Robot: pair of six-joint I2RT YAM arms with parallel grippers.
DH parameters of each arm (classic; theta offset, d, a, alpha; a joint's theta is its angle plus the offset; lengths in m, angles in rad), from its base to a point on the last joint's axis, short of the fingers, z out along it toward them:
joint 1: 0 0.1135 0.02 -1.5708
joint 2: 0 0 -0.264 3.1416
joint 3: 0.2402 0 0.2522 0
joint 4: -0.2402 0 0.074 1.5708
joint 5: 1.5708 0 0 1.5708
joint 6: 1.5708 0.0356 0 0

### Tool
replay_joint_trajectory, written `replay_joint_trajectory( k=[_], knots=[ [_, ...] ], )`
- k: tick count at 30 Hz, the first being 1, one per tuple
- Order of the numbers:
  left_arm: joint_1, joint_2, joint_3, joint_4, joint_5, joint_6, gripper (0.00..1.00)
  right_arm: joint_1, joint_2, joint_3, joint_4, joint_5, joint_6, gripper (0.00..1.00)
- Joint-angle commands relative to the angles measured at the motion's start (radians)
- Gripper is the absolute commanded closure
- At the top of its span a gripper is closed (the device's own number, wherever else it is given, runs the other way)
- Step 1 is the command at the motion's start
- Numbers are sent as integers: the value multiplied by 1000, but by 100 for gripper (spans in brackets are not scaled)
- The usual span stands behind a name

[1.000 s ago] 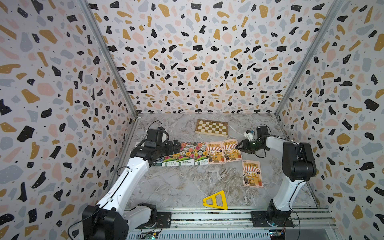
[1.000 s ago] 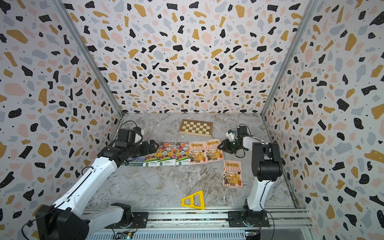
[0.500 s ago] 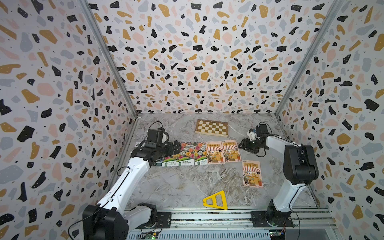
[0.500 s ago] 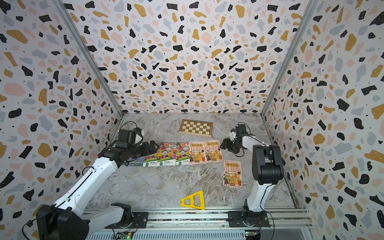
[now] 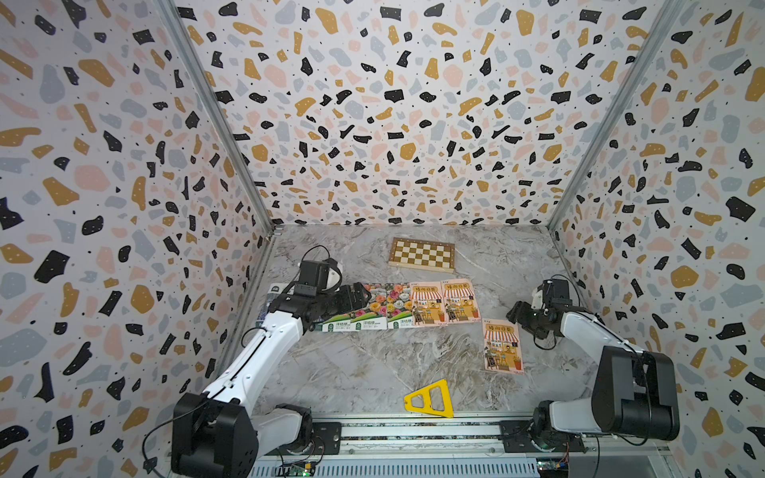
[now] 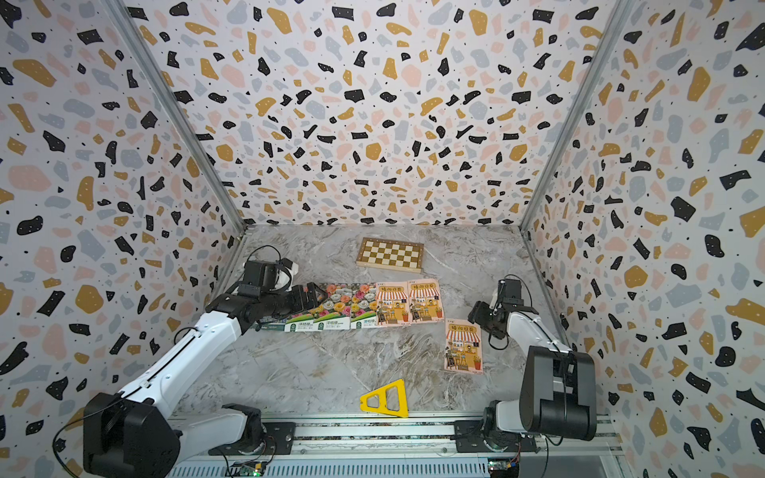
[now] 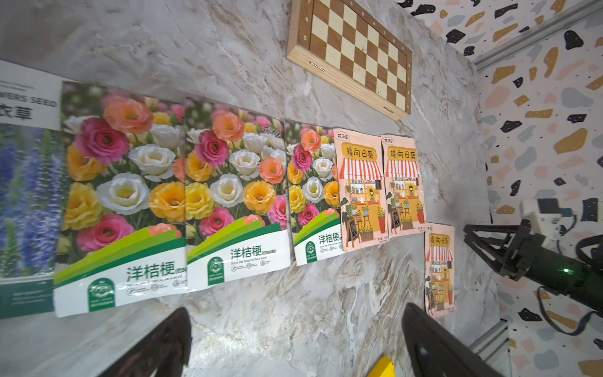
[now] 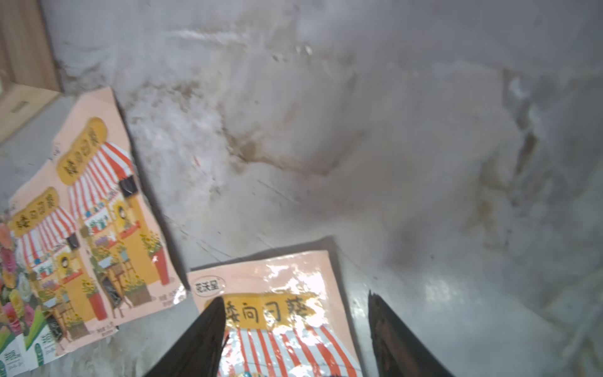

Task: Arrange the seed packets in a row
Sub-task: Pick up the seed packet from the center of the board.

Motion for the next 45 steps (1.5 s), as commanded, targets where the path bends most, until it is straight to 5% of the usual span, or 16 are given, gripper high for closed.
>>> replay_joint_trajectory(
  k=[1, 10, 21, 34, 45],
  knots=[
    [-58, 48, 38, 57, 48, -56, 1, -5, -37, -28, -12, -3, 12, 33],
    [-339, 196, 60, 216, 65, -212, 1, 0, -50, -93, 9, -30, 28, 48],
    [-605, 437, 185, 265, -33, -425, 9, 25, -140, -89, -33, 26, 51, 52],
    [-768, 727, 437, 194, -79, -466, 29, 51, -66, -144, 23, -18, 83, 57],
    [-796, 889, 529, 384, 0, -553, 40, 50, -70, -178, 23, -50, 96, 57]
  ],
)
